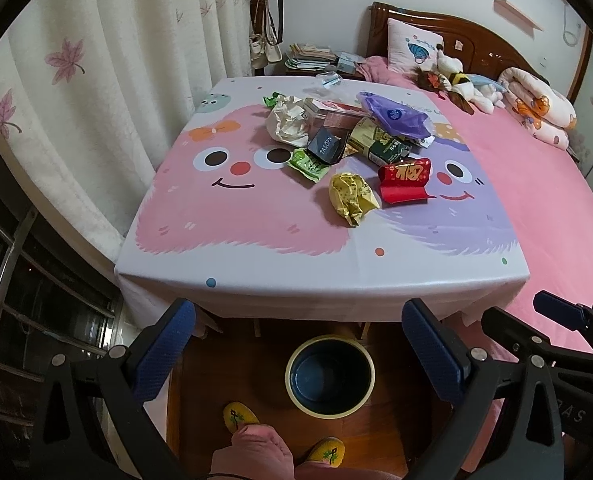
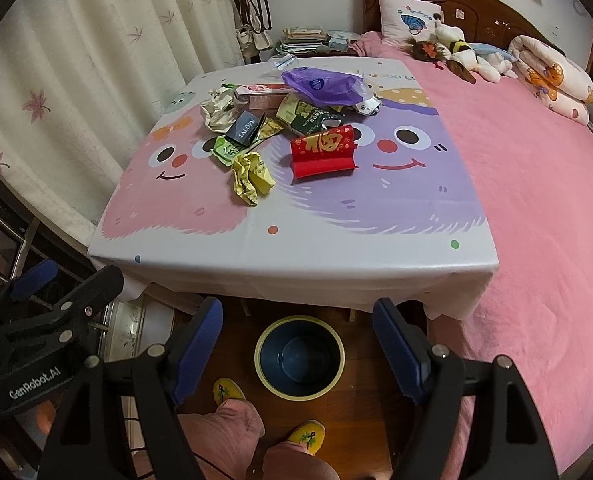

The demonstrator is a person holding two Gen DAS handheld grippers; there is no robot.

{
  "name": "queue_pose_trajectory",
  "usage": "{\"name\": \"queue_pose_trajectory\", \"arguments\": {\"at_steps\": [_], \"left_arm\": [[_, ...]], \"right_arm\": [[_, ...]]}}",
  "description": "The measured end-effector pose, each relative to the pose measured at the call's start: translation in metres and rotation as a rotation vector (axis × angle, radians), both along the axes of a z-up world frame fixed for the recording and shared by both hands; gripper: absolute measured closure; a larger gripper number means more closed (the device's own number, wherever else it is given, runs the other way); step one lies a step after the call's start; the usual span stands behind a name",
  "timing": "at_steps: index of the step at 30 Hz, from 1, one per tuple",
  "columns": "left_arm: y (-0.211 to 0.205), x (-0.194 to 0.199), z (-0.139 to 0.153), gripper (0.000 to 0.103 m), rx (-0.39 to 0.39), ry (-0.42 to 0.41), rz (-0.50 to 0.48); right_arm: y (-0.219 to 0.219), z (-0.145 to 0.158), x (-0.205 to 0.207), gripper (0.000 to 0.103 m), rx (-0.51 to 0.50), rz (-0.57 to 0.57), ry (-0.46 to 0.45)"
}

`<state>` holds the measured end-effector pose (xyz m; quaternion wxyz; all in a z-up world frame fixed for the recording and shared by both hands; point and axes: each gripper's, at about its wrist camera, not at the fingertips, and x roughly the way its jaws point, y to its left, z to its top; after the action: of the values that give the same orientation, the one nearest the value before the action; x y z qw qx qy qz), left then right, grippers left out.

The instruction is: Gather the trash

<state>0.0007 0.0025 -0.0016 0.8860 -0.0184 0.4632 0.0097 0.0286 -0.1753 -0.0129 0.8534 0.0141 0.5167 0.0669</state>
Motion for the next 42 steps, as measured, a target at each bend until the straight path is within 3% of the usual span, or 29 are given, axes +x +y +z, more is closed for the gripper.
{"name": "queue_pose_trajectory", "arguments": {"at_steps": [27, 42], "left_arm": [[0.006, -0.021, -0.005, 0.001, 0.004, 0.024, 0.038], [0.014, -0.024, 0.01, 0.001, 0.046, -0.006, 0.055]], "right_arm": [[0.003, -0.005, -0.013, 0.025, 0.009, 0.029, 0.01], [0.009, 0.001, -0.012, 0.025, 0.043, 0.045, -0.002]]}}
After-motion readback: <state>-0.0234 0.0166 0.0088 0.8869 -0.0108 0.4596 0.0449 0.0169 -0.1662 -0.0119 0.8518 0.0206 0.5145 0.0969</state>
